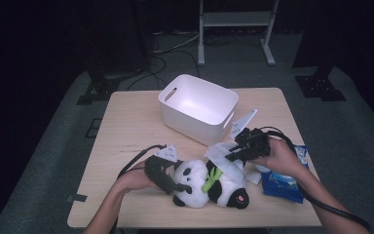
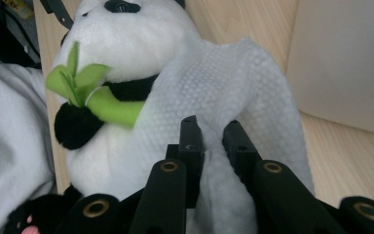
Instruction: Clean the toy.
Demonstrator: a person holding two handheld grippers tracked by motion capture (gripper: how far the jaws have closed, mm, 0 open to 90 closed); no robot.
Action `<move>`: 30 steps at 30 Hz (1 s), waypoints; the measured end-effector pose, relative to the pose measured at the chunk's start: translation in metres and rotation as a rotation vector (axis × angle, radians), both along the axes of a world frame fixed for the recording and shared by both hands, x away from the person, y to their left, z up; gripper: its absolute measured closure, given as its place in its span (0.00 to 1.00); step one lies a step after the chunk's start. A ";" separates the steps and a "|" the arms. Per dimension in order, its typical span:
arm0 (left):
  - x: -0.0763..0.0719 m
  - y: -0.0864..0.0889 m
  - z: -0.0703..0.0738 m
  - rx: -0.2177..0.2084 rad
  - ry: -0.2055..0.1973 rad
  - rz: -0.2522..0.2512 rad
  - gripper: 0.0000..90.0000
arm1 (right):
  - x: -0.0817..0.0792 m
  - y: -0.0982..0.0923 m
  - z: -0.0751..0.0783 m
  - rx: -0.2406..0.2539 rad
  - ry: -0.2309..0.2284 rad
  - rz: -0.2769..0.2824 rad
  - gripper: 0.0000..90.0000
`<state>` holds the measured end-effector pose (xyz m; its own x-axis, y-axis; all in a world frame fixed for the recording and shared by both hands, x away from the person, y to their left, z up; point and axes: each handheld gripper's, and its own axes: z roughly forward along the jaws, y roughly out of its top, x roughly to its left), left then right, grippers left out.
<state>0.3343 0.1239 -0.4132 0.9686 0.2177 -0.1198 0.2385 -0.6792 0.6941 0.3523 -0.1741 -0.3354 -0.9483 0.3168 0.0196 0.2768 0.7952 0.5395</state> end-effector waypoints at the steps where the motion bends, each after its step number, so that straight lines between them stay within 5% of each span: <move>1: 0.000 0.000 0.000 0.003 0.004 0.004 0.06 | -0.001 -0.003 0.001 0.006 0.000 -0.003 0.89; 8: 0.001 -0.002 0.001 0.013 0.002 0.002 0.06 | -0.009 -0.013 0.002 0.032 -0.010 -0.008 0.89; 18: 0.002 -0.003 0.002 0.024 0.001 0.011 0.06 | -0.009 0.015 -0.017 0.016 -0.008 0.034 0.87; 30: 0.003 -0.005 0.001 0.032 -0.003 0.028 0.06 | -0.019 0.001 -0.014 0.040 0.005 0.048 0.87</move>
